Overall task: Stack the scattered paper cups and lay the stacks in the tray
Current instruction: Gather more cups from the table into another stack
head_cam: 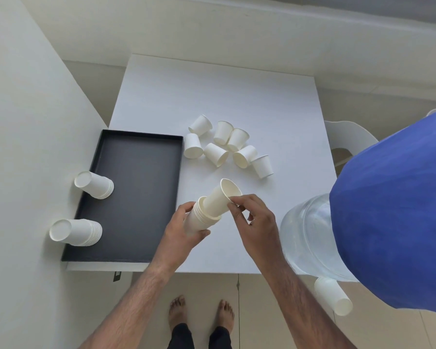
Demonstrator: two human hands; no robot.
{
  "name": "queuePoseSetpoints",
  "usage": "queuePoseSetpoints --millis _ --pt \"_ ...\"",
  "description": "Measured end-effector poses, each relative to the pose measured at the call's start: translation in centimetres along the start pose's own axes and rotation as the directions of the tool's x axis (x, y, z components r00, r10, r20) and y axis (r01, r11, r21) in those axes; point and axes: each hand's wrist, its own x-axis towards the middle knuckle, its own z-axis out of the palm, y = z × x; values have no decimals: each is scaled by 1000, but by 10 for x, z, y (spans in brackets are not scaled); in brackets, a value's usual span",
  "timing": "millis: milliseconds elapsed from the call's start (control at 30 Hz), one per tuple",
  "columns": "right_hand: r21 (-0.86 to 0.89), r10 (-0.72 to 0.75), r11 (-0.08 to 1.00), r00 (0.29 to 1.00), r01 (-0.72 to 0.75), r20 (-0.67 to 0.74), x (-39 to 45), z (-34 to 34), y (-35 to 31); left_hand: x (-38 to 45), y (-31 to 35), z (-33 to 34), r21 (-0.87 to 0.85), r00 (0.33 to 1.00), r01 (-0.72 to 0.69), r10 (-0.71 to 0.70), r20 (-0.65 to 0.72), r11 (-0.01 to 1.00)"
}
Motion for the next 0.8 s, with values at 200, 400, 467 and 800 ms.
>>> queuePoseSetpoints --millis 200,400,467,800 --pt "-16 2 1000 996 -1 95 -7 4 4 -2 3 1 -10 1000 -8 8 15 1000" --pt "-158 -92 979 973 127 212 -11 10 0 0 3 4 -15 999 -37 37 35 999" --pt "-128 -42 989 968 76 248 -9 13 5 2 3 4 -9 998 -47 47 38 999" --pt "269 236 921 953 -281 189 38 15 43 12 -3 6 64 999 -21 19 35 998"
